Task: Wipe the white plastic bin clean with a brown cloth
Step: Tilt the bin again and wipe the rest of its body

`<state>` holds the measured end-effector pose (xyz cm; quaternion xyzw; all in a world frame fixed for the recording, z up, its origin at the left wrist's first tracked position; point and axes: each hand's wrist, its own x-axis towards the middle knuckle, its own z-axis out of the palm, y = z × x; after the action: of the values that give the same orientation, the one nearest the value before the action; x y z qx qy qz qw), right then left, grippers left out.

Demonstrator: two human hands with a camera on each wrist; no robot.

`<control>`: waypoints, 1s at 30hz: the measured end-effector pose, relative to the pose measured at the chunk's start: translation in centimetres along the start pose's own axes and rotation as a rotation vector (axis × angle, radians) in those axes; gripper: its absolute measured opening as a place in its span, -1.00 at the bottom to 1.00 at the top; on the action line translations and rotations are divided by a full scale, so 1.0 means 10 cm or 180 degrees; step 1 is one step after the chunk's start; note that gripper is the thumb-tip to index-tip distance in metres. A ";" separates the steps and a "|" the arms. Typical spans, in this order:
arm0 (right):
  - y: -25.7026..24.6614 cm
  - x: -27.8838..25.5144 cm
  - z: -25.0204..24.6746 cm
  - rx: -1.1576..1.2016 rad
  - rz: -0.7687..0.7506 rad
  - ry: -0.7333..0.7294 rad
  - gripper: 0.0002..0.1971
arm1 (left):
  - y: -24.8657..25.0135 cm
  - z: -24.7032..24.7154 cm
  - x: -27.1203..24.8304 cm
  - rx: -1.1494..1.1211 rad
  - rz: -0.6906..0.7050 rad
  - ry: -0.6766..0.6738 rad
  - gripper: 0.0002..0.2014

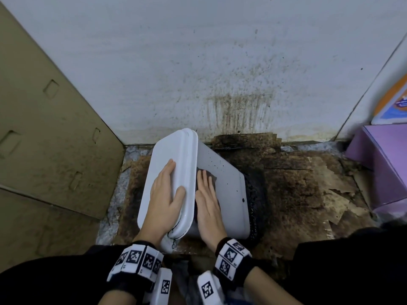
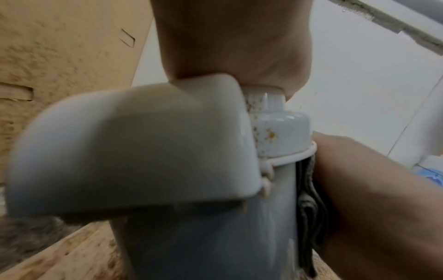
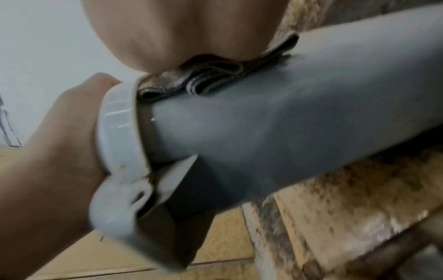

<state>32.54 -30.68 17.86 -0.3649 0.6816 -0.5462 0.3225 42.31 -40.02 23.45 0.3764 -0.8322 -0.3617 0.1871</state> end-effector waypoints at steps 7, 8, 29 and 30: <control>0.16 0.49 -0.23 -0.0544 -0.0287 -0.0405 -0.45 | 0.03 -0.01 0.00 -0.0017 0.0036 -0.0031 -0.30; 0.19 0.53 -0.26 -0.0592 -0.0346 -0.0409 -0.45 | 0.02 -0.01 0.00 -0.0028 0.0032 -0.0034 -0.30; 1.19 0.55 -0.63 -0.0909 0.0968 0.0011 -0.47 | -0.09 -0.08 0.01 0.0024 0.0076 0.0015 -0.30; 1.14 0.55 -0.59 -0.0946 0.0910 0.0022 -0.47 | -0.08 -0.07 0.02 0.0079 0.0107 -0.0004 -0.29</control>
<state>23.02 -30.76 7.58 -0.3061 0.8007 -0.3895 0.3370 42.99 -40.88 23.31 0.3644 -0.8429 -0.3485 0.1879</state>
